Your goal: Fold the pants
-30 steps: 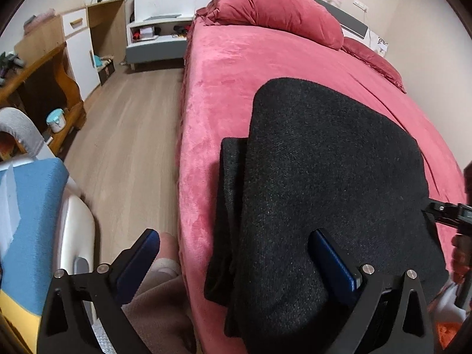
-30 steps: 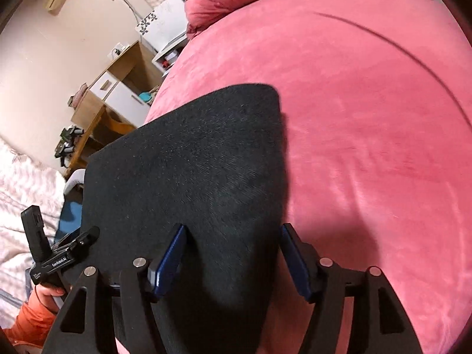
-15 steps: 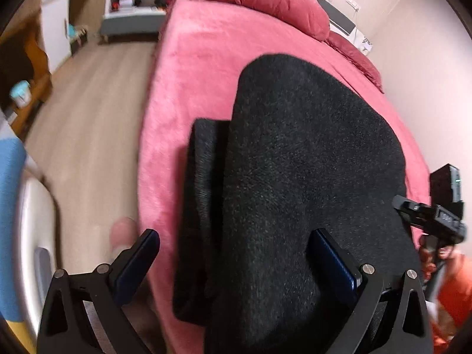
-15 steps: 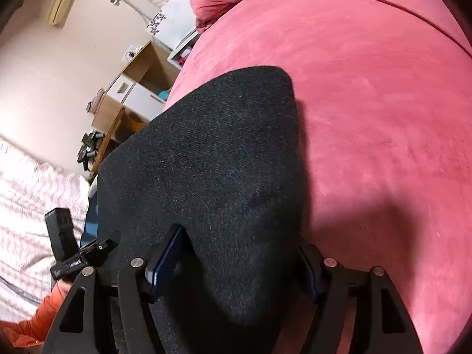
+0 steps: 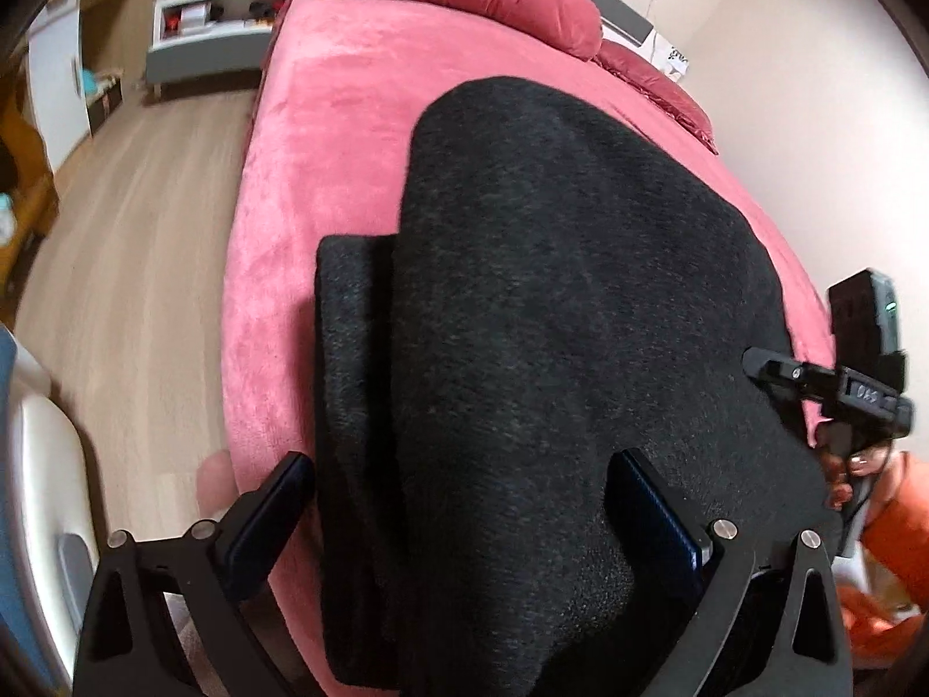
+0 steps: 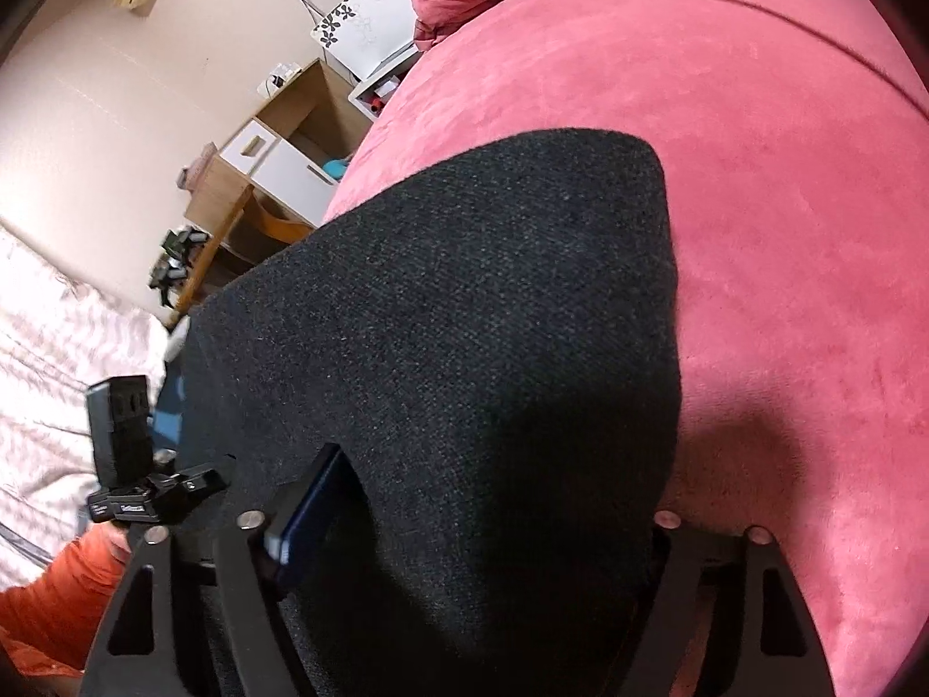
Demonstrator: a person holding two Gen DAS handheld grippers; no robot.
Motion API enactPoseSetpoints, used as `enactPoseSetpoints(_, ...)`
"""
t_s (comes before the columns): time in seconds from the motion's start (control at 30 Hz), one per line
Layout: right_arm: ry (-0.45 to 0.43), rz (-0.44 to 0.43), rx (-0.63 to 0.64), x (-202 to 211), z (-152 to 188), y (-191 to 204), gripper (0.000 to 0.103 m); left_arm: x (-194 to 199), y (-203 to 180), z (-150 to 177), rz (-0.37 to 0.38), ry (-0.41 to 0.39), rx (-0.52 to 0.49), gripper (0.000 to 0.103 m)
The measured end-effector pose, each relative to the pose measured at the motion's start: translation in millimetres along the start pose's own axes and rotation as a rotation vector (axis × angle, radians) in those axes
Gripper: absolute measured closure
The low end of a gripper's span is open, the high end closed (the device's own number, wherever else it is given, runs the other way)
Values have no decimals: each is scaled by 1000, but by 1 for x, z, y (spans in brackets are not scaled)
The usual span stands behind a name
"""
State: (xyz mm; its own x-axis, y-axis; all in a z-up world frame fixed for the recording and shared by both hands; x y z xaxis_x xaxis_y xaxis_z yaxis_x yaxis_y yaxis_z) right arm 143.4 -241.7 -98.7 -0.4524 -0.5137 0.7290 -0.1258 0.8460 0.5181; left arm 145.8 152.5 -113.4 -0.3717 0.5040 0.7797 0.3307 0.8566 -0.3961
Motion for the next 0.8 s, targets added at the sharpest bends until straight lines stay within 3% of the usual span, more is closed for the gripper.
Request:
enactPoseSetpoints(0.1,-59,45,65,19,3,21,55,9,-8,4,-22,-29,-24,11)
enactPoseSetpoints(0.2,-98,35,77,34,5,33,68,18,-21,5,-60,-58,-86,26)
enactPoseSetpoints(0.47,-188,-92,52,75,8,56,74,52,-46,9,-94,-142,-89,55)
enactPoseSetpoints(0.57,-215,-132,53,96,12,59,75,64,-59,12,-68,-163,-100,61)
enactPoseSetpoints(0.6,-222,-138,59,102,14,61,75,67,-67,13,-23,-162,-97,69)
enactPoseSetpoints(0.67,-242,-136,80,120,19,60,75,68,-81,16,32,-151,-98,70)
enactPoseSetpoints(0.8,-262,-131,37,143,21,42,75,52,-107,19,-6,-144,-154,66)
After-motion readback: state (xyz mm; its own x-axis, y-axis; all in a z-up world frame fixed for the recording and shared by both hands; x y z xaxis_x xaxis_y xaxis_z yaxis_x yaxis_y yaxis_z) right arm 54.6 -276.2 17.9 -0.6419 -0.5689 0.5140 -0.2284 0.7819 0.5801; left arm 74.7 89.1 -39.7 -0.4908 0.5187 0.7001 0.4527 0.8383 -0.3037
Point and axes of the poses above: each gripper's, at about its wrist camera, not at the fingertips, and x roughly against the way its jaws point, y to its left, z to its underside, the point moved 4 cm from there along -x, roughly the way its jaws point, and after that the axes turned 3 degrees about z, right-handed, at the moved point
